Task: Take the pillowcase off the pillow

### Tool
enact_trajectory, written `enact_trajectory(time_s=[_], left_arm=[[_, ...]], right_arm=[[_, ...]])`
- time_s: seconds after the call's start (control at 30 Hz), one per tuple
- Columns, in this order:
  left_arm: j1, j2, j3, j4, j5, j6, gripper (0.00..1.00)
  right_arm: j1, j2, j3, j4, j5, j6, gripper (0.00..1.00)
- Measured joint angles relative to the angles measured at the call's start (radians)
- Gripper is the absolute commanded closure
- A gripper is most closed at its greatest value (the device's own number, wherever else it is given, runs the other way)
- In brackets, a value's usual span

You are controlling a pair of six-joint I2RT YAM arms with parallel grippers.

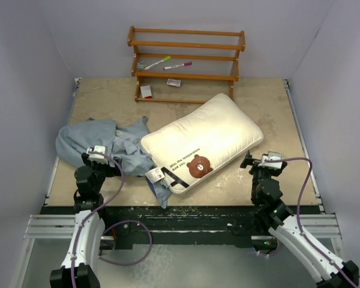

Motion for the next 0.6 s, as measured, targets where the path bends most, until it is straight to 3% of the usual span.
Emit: enact_trajectory(time_s=[0.6], left_arm=[[0.0,0.022,0.0,0.003,0.003,0.0,0.01]], right_arm=[[0.0,0.001,0.0,0.013,0.021,0.003,0.0]])
